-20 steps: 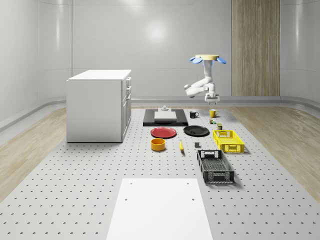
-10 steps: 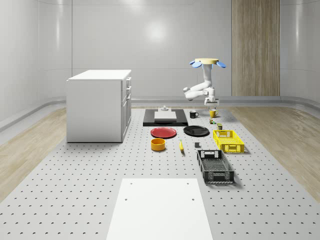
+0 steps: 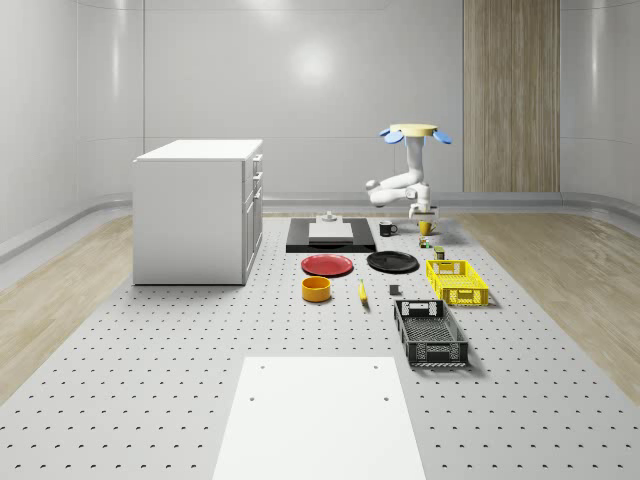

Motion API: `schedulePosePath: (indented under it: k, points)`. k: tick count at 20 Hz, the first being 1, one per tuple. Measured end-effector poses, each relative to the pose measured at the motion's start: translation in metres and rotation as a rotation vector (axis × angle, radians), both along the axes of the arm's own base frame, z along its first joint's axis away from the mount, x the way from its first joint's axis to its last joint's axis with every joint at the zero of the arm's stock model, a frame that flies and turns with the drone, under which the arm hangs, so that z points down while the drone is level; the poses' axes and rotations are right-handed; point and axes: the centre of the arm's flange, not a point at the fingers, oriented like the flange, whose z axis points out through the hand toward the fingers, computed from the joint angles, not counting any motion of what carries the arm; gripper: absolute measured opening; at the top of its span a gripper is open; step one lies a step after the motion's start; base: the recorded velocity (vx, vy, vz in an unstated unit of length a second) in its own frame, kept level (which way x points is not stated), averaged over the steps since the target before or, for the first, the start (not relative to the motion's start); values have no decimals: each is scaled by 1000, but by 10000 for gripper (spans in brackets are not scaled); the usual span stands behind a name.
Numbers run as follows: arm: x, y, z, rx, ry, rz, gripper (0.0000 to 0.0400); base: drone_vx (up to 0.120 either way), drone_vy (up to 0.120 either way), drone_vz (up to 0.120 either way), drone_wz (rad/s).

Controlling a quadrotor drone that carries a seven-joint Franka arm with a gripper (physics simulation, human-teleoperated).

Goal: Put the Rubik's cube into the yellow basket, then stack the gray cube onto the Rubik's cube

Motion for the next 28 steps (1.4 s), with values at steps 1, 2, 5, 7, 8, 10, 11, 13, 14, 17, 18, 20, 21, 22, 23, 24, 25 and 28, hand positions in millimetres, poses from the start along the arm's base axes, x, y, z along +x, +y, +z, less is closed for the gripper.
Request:
schedulePosePath:
  k: [1,2,5,7,8,10,11,13,14,17,18,20,21,22,23,24,25,28]
  points:
    - [0,0,0,0,0,0,400,0,0,-120,0]
    - [0,0,0,0,0,0,400,0,0,-120,0]
    - [0,0,0,0,0,0,400,0,0,-120,0]
    - [0,0,0,0,0,0,400,0,0,-120,0]
    - [0,0,0,0,0,0,400,0,0,-120,0]
    - [0,0,2,0,0,0,400,0,0,-60,0]
    - [0,0,4,0,0,0,400,0,0,0,0]
    - [0,0,10,0,0,0,400,0,0,0,0]
    - [0,0,14,0,0,0,400,0,0,0,0]
    - [2,0,26,0,0,0,400,0,0,0,0]
    - [4,0,29,0,0,0,400,0,0,0,0]
    - [7,0,34,0,0,0,400,0,0,0,0]
    - [9,0,36,0,0,0,400,0,0,0,0]
    - [10,0,38,0,0,1,400,0,0,0,0]
    - [10,0,41,0,0,1,400,0,0,0,0]
    - [11,0,44,0,0,1,400,0,0,0,0]
    - [12,0,46,0,0,1,400,0,0,0,0]
    - [13,0,51,0,0,1,379,0,0,0,0]
